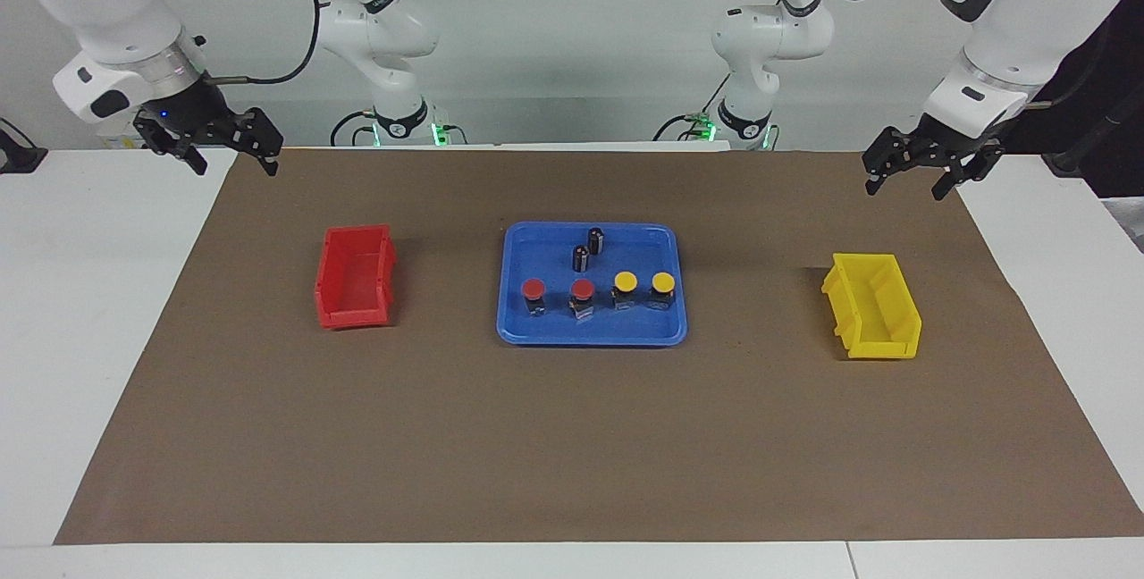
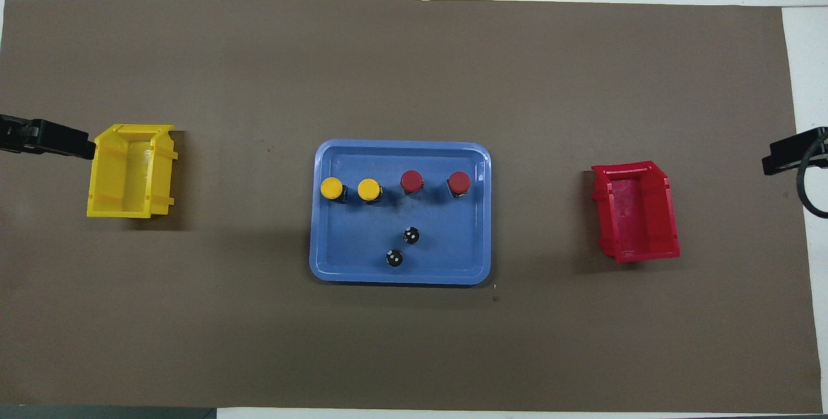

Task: Sort red and yellow buttons by color

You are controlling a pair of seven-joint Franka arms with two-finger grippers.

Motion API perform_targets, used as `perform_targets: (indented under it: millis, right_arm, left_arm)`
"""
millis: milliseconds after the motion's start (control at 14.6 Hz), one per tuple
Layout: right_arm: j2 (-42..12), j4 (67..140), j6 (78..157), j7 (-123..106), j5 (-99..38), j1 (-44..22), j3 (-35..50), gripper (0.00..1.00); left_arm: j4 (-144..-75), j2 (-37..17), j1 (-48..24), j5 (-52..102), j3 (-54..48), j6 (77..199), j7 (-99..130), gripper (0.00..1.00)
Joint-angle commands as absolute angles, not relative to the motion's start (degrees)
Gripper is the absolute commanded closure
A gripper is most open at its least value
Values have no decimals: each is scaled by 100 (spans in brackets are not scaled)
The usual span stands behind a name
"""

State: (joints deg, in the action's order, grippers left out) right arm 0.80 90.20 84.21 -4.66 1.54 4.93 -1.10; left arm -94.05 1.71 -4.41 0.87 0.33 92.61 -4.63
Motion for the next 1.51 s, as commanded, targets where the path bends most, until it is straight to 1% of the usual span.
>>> perform_targets:
  millis: [0, 480, 618, 686, 824, 961, 1098, 1167, 1235, 1304, 1441]
  right_arm:
    - [123, 9070, 8499, -527, 202, 501, -105, 0]
    - [167, 9175, 8569, -536, 202, 501, -97, 0]
    - [115, 9089, 8622, -536, 150, 457, -88, 0]
    - [106, 8957, 8622, -536, 158, 353, -79, 0]
    - [-209, 8492, 8543, -222, 176, -85, -62, 0]
    - [-473, 8402, 8709, 987, 114, -595, 34, 0]
    - [-999, 8263, 9217, 1999, 149, -1280, 193, 0]
    - [-1254, 8244, 9637, 2604, 123, -1579, 193, 0]
    - [-1422, 8340, 10216, 3045, 88, -1852, 193, 0]
    - [-1580, 8593, 10639, 3250, 97, -2072, 193, 0]
    - [-1564, 9208, 11326, 3313, 88, -2162, 202, 0]
  left_arm:
    - [-9439, 255, -492, 114, 70, 9211, -193, 0]
    - [-9457, 255, -510, 114, 62, 9299, -422, 0]
    - [-9501, 281, -527, 114, 62, 9308, -422, 0]
    - [-9510, 290, -597, 114, 62, 9282, -413, 0]
    - [-9553, 308, -703, 114, 70, 9264, -369, 0]
    - [-9650, 369, -686, 114, 70, 9272, -378, 0]
    - [-9764, 404, -650, 114, 70, 9369, -360, 0]
    - [-9817, 448, -650, 114, 70, 9369, -352, 0]
    - [-9861, 457, -650, 114, 70, 9387, -352, 0]
    - [-10018, 518, -642, 114, 70, 9535, -343, 0]
    - [-10588, 781, -711, 114, 70, 10000, -89, 0]
